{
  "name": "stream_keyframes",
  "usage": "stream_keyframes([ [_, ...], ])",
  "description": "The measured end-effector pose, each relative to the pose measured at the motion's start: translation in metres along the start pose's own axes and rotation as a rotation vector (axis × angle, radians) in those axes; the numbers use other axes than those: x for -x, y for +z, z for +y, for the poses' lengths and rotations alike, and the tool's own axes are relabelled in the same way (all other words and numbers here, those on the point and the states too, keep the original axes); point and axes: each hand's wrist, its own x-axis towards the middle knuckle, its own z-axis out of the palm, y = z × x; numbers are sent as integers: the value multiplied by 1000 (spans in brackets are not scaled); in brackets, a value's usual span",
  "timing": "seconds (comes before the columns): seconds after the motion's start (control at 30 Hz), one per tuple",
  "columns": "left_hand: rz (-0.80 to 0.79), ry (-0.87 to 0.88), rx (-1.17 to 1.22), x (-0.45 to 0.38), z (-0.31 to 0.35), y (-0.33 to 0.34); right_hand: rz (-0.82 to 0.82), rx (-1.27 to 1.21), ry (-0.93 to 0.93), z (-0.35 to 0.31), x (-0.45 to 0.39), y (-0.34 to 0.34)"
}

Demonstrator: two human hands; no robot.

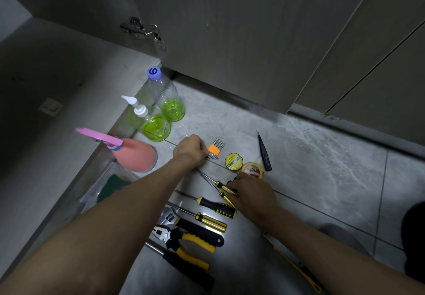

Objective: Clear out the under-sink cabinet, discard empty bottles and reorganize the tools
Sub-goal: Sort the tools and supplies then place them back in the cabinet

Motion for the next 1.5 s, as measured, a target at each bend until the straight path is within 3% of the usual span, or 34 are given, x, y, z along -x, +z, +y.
stream_keyframes([
  [0.4,2,-22,-22,10,-4,-3,1,-12,-34,1,-2,5],
  [0.53,-8,-47,-5,12,-4,-4,95,-64,-37,3,3,1],
  [0.6,-12,-62,5,13,-5,-4,217,-143,47,9,4,-5],
  [0.73,-10,-78,18,16,-6,-4,416,-347,406,37,-6,-22],
  [0.8,-13,-75,15,17,-5,-4,365,-347,540,55,-14,-29],
  [0.87,-27,-67,-4,18,-5,-3,207,-312,599,66,-22,-34],
  [0.93,-34,-62,-16,18,-7,-2,136,-294,592,70,-28,-34],
  [1.1,-11,-74,16,20,-10,2,192,-352,553,66,-45,-35],
  [1.33,90,-55,77,32,-15,5,127,-267,213,60,-81,-43],
  [1.5,140,-57,148,60,-20,5,66,-191,188,56,-90,-51],
])
